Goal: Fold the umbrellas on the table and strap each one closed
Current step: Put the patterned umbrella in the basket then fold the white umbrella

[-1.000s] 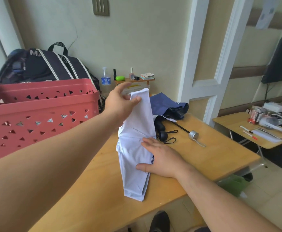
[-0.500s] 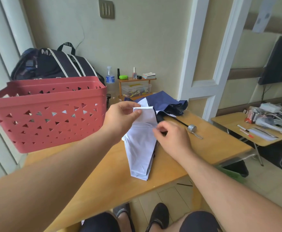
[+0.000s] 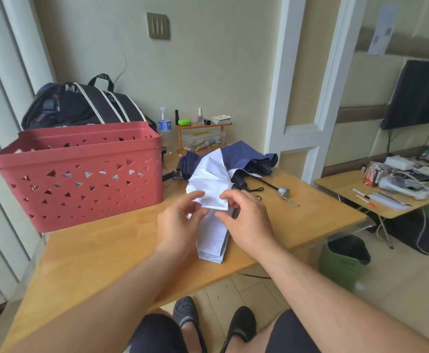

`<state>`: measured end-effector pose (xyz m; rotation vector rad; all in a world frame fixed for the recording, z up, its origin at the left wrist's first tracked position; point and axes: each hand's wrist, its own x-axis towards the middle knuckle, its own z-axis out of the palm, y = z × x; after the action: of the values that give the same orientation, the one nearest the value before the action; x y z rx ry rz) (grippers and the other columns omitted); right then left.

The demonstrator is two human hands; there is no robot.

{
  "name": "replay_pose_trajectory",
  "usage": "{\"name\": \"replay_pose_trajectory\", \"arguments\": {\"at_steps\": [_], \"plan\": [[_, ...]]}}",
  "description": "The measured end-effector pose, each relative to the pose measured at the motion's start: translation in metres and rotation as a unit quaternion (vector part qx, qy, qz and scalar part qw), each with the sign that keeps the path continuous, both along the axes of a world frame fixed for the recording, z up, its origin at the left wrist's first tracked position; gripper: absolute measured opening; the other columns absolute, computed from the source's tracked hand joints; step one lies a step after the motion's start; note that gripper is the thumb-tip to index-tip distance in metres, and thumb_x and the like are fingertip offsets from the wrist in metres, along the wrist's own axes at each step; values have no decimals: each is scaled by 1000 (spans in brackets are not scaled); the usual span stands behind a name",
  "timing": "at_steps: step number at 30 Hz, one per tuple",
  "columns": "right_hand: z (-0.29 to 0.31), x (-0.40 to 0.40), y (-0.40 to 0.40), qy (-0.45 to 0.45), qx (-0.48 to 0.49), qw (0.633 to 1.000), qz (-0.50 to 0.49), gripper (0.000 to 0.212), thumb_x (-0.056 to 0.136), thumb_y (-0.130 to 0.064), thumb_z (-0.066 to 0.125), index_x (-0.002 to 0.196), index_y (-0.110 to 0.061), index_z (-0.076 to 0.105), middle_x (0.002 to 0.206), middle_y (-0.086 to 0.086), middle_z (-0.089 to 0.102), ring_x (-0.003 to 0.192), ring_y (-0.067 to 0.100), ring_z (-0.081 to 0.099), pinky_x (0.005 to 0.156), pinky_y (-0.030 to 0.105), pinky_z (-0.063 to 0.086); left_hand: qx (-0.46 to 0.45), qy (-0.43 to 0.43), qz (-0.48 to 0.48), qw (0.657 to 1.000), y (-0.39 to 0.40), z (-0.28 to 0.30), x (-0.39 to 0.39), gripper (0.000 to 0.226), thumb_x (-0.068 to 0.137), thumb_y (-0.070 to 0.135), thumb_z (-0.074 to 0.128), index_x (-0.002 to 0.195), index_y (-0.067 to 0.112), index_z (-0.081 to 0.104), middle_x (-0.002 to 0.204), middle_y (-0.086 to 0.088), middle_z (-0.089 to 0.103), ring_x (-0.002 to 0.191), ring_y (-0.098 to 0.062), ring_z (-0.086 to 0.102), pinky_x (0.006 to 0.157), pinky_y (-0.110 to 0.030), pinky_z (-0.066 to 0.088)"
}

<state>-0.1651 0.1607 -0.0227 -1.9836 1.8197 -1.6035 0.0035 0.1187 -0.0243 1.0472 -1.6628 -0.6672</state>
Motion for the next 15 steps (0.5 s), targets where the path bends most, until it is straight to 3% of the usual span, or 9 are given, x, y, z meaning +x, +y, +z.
{"name": "replay_pose_trajectory", "arguments": {"at_steps": [5, 9, 13, 15], "plan": [[-23, 11, 6, -123, 36, 992, -11, 25, 83, -16, 83, 97, -34, 74, 91, -15, 71, 89, 8, 64, 82, 33, 56, -2, -32, 17, 999, 5, -14, 1, 34, 93, 20, 75, 114, 47, 72, 86, 24, 69, 84, 22, 58, 75, 3, 35], [-26, 17, 13, -224, 70, 972, 21, 27, 85, -11, 83, 94, -34, 74, 86, -10, 71, 74, 2, 61, 76, 22, 56, -7, -60, 19, 998, 10, -18, 3, 37, 97, 17, 69, 125, 41, 71, 93, 19, 69, 84, 6, 61, 77, 4, 34], [-25, 16, 17, -302, 89, 947, 63, 27, 83, -4, 84, 92, -28, 76, 92, 1, 76, 78, 9, 67, 80, 30, 61, 18, -35, -23, 999, 15, -19, 6, 42, 100, 13, 59, 124, 46, 68, 100, 22, 71, 86, 14, 61, 73, 1, 38], [-23, 14, 21, -336, 96, 933, 90, 28, 82, 2, 83, 92, -23, 77, 90, 2, 77, 79, 12, 69, 78, 29, 61, 53, 9, -58, 997, 15, -18, 5, 33, 100, 22, 60, 119, 49, 68, 101, 17, 72, 87, 7, 63, 73, -9, 43]]}}
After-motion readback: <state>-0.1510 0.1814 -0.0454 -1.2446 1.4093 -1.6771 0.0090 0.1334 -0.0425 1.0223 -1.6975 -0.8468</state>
